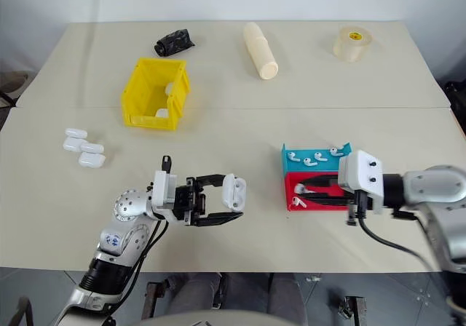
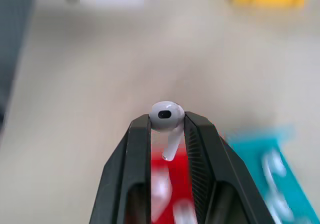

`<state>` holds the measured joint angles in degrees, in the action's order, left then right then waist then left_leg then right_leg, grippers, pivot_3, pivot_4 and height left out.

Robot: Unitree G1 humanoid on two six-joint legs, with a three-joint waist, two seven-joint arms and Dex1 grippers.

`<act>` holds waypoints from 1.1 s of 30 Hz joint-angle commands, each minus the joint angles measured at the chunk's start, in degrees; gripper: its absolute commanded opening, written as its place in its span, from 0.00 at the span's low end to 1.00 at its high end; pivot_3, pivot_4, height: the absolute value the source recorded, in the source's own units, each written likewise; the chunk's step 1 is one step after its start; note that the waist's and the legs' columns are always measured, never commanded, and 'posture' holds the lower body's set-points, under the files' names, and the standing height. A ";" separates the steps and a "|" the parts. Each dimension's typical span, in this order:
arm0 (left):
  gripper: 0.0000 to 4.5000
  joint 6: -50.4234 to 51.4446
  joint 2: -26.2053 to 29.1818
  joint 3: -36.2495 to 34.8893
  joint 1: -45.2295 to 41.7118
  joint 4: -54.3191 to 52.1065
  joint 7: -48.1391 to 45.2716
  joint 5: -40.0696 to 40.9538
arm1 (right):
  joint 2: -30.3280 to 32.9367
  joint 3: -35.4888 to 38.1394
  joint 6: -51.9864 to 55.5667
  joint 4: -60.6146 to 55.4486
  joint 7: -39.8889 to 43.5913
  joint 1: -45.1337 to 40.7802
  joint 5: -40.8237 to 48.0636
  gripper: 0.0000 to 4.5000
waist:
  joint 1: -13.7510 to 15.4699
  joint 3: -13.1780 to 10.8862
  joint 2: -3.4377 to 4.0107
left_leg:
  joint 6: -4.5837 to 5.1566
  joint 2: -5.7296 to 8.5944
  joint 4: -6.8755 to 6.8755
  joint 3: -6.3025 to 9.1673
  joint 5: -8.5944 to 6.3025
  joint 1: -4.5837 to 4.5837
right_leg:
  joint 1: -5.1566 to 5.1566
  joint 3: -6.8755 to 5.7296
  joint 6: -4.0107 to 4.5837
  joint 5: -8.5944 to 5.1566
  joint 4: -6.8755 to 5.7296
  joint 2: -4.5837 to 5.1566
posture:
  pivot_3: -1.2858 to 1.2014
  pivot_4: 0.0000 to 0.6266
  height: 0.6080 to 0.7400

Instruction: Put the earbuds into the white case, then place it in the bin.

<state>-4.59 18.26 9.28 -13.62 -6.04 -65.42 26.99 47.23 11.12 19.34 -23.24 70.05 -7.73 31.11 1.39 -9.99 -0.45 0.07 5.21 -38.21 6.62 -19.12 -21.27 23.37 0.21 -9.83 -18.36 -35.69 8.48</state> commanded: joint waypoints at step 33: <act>0.61 12.11 0.70 -2.48 -6.72 -3.22 -3.08 7.23 | -26.32 -13.43 -12.29 -0.49 -13.67 -2.03 3.55 0.14 | -0.31 0.03 0.01 | -0.03 0.02 0.02 0.11 0.01 0.01 | 0.05 -0.01 0.02 -0.01 -0.10 -0.03 | 0.52 0.24 1.00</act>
<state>7.97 19.03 7.06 -19.75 -6.33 -68.02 32.89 20.89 -1.97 7.59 -23.70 56.56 -9.64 34.68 1.07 -9.96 -0.44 0.04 5.24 -38.19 6.73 -19.11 -21.26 23.42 0.20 -9.81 -18.37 -35.78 8.45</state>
